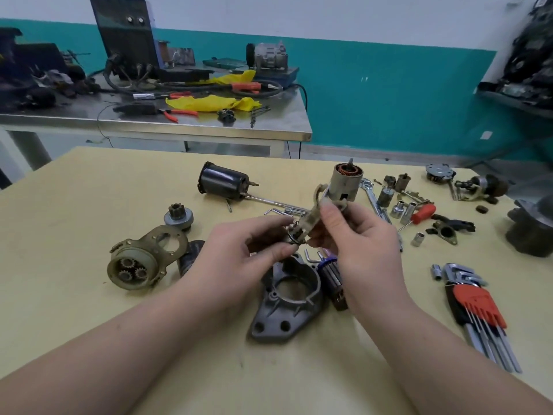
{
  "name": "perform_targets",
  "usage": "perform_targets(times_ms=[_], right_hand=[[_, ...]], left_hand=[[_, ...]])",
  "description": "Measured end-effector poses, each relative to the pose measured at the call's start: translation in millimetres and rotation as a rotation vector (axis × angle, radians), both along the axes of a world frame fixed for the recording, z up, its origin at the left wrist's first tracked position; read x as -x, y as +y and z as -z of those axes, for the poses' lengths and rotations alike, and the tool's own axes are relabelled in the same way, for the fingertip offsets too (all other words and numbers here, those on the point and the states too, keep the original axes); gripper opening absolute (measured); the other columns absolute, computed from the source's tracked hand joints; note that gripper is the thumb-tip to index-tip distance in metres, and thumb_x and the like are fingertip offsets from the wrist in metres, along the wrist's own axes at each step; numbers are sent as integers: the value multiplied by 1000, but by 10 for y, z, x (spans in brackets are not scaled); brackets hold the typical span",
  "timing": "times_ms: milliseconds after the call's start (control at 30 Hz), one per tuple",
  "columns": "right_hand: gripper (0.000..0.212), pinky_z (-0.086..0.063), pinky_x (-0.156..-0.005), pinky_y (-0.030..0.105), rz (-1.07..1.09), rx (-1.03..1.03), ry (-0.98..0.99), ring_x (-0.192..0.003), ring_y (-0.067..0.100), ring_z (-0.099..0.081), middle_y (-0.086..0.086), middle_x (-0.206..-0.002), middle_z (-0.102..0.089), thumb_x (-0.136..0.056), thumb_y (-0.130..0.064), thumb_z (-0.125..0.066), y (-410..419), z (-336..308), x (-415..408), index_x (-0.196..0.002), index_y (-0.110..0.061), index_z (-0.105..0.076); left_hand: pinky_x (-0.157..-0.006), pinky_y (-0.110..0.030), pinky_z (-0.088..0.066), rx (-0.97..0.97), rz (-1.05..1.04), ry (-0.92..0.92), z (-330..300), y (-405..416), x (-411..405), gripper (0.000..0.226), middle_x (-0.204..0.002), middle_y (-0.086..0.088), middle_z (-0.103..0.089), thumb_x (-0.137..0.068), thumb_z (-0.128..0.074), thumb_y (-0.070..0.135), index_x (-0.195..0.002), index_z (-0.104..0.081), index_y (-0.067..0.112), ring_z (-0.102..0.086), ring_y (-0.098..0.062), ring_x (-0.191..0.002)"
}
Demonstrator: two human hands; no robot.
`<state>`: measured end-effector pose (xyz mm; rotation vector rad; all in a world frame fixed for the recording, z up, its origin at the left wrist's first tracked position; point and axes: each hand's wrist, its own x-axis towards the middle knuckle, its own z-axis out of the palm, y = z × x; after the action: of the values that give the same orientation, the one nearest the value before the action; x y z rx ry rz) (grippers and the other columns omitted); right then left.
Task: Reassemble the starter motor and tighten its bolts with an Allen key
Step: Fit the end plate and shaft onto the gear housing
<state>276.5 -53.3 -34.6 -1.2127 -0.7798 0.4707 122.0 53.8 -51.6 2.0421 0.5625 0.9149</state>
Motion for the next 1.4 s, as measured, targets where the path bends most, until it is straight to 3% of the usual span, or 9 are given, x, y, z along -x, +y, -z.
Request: perform_targets(times_ms=[167,400,500,633,867,1033,1133,1300,1400], right_hand=[[17,-64,-81,39,18,-106,205,-88,24,-78,8,-94,-80,-110,-17,-56,17,-33,-130,-101,-12,-70],[32,-54,-75,34,-157,290,-763,-85,7,-62,-18,-93,-64,-97,-24,-51,-141,-36,-98,-122,-45,-59],[38,-53,-78,33,-242,449,-1183,-92,1,-61,-23,-102,-64,-84,-54,-53,-227,-59,43,-118,-41,-59],[59,-43,-60,30,-191,717,-1516,-79,11,-59,-13,-82,-61,-82,-86,-36,-199,-43,142,-94,-32,-56],[52,-30,-52,29,-125,847,-1370,-65,9,-53,-9,-62,-56,-92,-77,-51,-143,-134,182,-76,-29,-62],[48,-43,-52,23,-178,600,-566,-49,6,-57,-3,-59,-69,-70,-78,-68,-24,-470,134,-80,-32,-78],[60,-44,-55,33,-178,450,-418,-55,12,-51,5,-60,-66,-50,-81,-60,163,-662,251,-80,-34,-81],[40,-40,-44,15,-146,349,-687,-50,-1,-54,-14,-59,-67,-89,-64,-71,837,-925,546,-69,-30,-75],[43,-38,-51,28,-121,381,-1046,-63,6,-57,-10,-64,-63,-94,-65,-65,1419,-967,834,-67,-31,-63]], left_hand=[[-101,-24,-58,-44,-125,-11,43,108,95,51,-103,22,-78,-85,-83,36,-133,-69,47,-73,5,-106],[-102,-28,-59,93,-165,-269,36,221,208,44,-118,2,-75,-87,-89,12,-126,-77,29,-73,-12,-116],[-102,-37,-60,62,-217,-293,20,216,229,36,-115,0,-73,-88,-86,3,-114,-77,26,-72,-18,-115],[-88,-21,-61,117,-289,-344,-120,179,276,29,-106,12,-80,-88,-89,11,-107,-75,29,-76,-12,-105],[-84,-26,-64,199,-271,-553,-655,282,674,29,-106,1,-83,-86,-90,33,-113,-81,29,-80,-19,-100],[-85,-33,-67,335,-438,-504,-645,951,1139,49,-100,-3,-83,-93,-85,27,-137,-64,22,-80,-22,-98],[-86,-38,-67,399,-554,-362,-390,1241,1301,52,-95,-5,-83,-92,-87,28,-137,-62,19,-80,-19,-91],[-71,-36,-65,354,-651,-51,36,1432,1402,43,-82,-4,-82,-86,-92,37,-119,-68,22,-73,-8,-59],[-67,-34,-63,239,-687,135,173,1500,1411,40,-82,0,-79,-81,-94,35,-112,-73,23,-76,-12,-65]])
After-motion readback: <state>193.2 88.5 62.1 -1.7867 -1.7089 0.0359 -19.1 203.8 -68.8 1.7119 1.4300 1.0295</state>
